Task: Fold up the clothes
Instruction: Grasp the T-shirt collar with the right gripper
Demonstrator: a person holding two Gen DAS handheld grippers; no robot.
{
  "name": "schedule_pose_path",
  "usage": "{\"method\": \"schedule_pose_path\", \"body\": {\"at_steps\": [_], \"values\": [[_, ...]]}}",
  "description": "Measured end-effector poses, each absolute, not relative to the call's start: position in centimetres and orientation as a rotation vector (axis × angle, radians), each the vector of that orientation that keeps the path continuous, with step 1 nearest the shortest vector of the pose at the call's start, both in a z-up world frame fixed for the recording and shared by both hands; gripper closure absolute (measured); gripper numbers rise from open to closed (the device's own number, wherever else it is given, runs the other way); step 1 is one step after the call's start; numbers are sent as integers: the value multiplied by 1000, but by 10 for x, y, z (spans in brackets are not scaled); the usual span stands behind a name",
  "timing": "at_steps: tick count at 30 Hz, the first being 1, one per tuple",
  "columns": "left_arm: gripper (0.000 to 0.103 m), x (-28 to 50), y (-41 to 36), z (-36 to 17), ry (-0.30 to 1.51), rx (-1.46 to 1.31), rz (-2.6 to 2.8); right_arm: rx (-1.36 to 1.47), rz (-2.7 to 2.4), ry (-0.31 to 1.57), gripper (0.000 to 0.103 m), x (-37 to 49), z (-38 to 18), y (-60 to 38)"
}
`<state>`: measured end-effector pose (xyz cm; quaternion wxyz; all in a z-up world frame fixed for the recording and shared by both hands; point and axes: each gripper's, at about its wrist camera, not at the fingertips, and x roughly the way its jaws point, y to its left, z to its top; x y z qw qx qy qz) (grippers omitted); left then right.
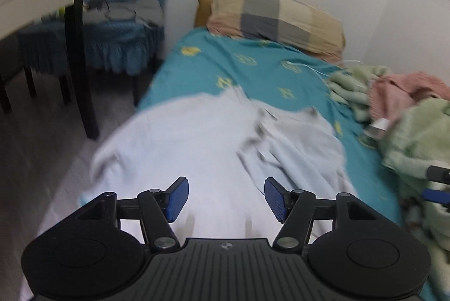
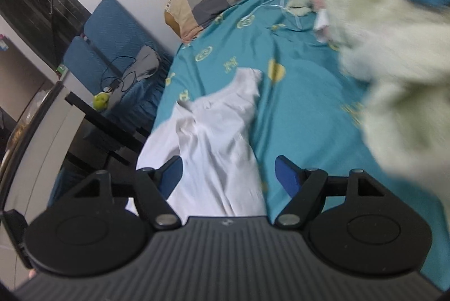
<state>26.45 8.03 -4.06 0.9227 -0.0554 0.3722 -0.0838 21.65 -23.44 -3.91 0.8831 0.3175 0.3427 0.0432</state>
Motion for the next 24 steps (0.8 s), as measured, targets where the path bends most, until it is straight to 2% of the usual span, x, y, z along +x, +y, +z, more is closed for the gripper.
{"method": "schedule_pose_path", "body": {"at_steps": [4,9,11,14,18,19,20,21,22,23,24], "values": [[40,343,89,-58,731,-85,-143,558,80,707,29,300,-60,-229],[40,445,64,-93,690,-27,-208,447,75,678,32,399,-98,-225],[37,475,51,-107,673,7,-261,419,81,666,32,433,-113,-225],[29,512,30,-133,666,84,-310,305,97,690,32,471,-136,-219],[31,534,20,-154,717,109,-388,213,165,689,32,486,-154,-214],[31,534,17,-155,728,116,-432,193,184,679,37,486,-155,-213],[31,533,14,-156,738,130,-476,172,202,669,53,485,-155,-212],[34,531,11,-158,745,157,-503,165,211,673,62,484,-153,-211],[37,529,6,-161,751,199,-494,157,219,677,80,482,-152,-210],[44,527,2,-164,757,241,-483,153,221,679,84,481,-149,-209],[61,524,0,-164,748,259,-466,148,223,682,86,479,-147,-208]]}}
